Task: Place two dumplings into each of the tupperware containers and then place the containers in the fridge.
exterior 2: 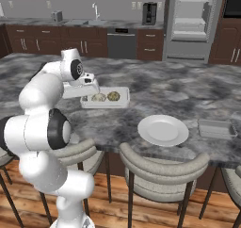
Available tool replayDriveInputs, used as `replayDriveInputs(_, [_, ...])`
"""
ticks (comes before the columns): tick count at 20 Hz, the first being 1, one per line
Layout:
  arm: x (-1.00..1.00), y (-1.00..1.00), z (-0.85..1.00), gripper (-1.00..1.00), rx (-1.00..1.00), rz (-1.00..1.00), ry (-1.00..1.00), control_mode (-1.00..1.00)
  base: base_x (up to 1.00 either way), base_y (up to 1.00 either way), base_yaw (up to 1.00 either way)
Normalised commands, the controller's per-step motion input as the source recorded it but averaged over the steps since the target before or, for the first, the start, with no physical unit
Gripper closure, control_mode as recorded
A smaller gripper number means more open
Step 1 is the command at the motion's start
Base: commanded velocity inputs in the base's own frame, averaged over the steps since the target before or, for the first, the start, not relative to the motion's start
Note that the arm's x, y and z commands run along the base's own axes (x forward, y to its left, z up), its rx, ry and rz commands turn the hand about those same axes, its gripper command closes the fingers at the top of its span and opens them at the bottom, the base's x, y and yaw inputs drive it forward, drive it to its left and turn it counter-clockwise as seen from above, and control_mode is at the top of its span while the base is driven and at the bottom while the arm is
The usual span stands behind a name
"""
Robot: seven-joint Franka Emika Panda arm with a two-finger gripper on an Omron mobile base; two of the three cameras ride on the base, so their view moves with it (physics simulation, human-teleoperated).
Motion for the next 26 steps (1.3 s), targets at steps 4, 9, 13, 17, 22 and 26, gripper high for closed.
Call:
replayDriveInputs(4, [-0.51,-0.2,0.31,1.0,-0.03,0.1,0.0,-1.0,0.0,0.0,0.0])
replayDriveInputs(9, [-0.3,-0.11,0.15,1.0,-0.01,0.34,0.0,-1.0,0.0,0.0,0.0])
replayDriveInputs(13, [0.0,-0.28,0.03,1.0,0.0,0.48,0.0,-1.0,0.0,0.0,0.0])
replayDriveInputs(17, [0.0,-0.18,0.14,1.0,0.0,0.32,0.0,-1.0,0.0,0.0,0.0])
replayDriveInputs(22, [0.0,-0.08,0.2,1.0,0.0,0.19,0.0,-1.0,0.0,0.0,0.0])
replayDriveInputs(26, [0.0,-0.63,0.03,1.0,0.0,0.13,0.0,-1.0,0.0,0.0,0.0])
